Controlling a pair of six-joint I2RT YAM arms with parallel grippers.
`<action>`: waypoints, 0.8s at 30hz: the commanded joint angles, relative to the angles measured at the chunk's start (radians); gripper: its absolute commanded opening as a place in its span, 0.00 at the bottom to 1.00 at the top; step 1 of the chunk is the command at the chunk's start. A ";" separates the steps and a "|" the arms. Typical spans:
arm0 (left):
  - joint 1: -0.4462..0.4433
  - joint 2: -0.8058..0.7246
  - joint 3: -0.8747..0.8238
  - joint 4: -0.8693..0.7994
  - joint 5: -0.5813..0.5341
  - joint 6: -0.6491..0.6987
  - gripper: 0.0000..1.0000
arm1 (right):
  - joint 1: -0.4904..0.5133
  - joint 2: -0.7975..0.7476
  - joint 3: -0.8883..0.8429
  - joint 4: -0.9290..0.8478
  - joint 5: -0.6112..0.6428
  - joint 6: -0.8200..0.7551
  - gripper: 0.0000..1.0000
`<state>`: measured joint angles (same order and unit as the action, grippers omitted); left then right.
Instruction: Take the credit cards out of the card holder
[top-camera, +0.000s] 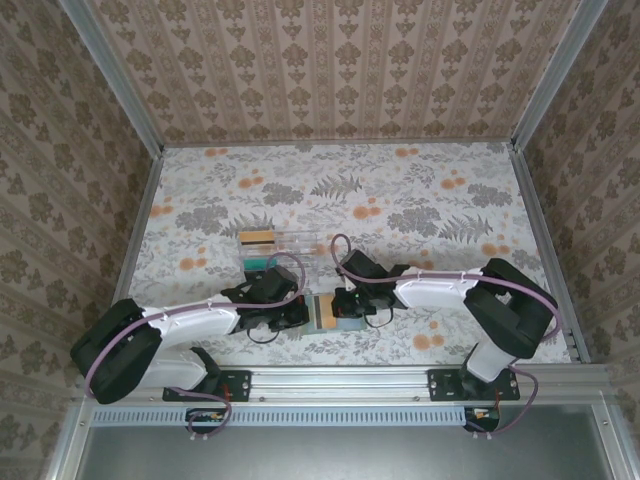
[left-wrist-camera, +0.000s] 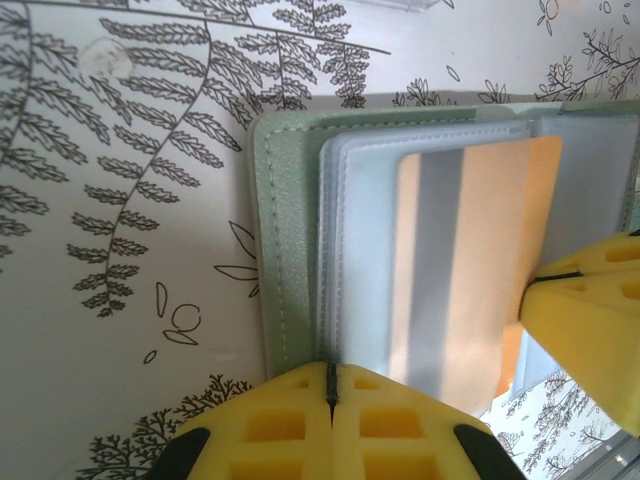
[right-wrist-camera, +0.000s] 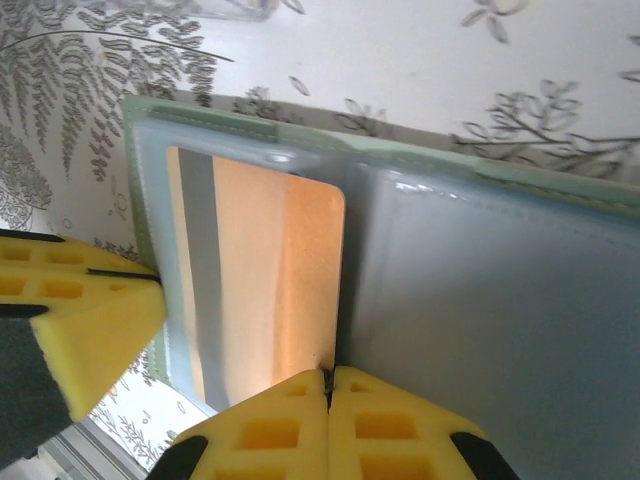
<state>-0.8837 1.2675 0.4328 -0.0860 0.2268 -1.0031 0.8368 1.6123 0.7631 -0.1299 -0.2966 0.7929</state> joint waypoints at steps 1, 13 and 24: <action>0.002 -0.003 -0.012 -0.106 -0.039 -0.016 0.00 | -0.021 -0.038 -0.038 -0.017 -0.003 0.008 0.00; 0.018 -0.088 0.019 -0.146 -0.045 0.002 0.00 | -0.078 -0.213 -0.140 -0.014 -0.028 -0.012 0.00; 0.105 -0.316 0.007 0.062 0.037 -0.073 0.62 | -0.138 -0.395 -0.175 -0.001 -0.078 -0.008 0.00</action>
<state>-0.8013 0.9947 0.4370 -0.1295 0.2211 -1.0367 0.7143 1.2556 0.6033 -0.1371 -0.3328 0.7860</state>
